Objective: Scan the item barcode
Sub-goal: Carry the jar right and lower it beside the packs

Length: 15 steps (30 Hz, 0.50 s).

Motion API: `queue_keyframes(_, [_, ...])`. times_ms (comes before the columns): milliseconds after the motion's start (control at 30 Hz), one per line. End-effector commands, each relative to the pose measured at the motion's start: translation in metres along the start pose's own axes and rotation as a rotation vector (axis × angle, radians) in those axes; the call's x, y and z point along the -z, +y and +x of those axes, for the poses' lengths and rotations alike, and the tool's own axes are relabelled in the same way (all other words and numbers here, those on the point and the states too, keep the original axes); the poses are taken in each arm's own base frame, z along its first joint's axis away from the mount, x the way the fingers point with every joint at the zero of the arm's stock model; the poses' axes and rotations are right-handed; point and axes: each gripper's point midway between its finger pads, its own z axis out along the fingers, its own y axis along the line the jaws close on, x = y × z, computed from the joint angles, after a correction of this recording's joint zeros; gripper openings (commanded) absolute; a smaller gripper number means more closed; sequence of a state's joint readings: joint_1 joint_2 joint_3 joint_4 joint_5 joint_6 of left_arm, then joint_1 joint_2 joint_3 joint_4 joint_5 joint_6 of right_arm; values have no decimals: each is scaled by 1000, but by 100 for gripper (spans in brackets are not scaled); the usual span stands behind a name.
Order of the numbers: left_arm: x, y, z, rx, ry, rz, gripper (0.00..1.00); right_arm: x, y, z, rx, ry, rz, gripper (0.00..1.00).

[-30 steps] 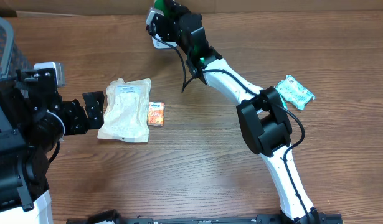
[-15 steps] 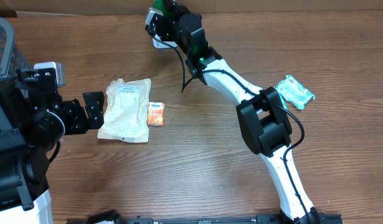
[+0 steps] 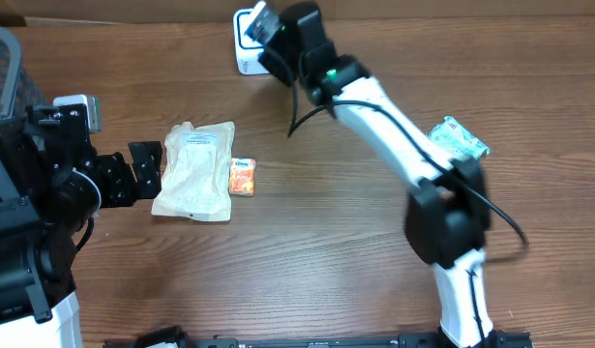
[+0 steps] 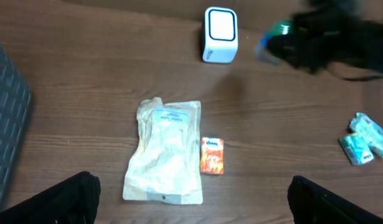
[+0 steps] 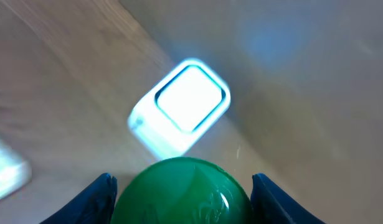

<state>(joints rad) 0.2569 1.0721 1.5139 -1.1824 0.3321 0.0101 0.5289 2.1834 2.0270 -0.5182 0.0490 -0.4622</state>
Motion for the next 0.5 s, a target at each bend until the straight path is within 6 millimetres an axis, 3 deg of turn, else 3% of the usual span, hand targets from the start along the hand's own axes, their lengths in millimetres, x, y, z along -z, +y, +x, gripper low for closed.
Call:
queue_keyframes(0, [4, 0, -5, -23, -17, -6, 100, 87, -23, -16, -339, 34, 5, 4])
queue_keyframes(200, [4, 0, -5, -23, -16, -6, 100, 98, -8, 74, -474, 386, -86, 4])
queue_keyframes(267, [4, 0, -5, -23, -17, -6, 100, 100, -13, 95, -502, 447, -82, 4])
queue_keyframes(467, [4, 0, -5, -23, -17, -6, 100, 100, -44, 132, -572, 509, -35, 4])
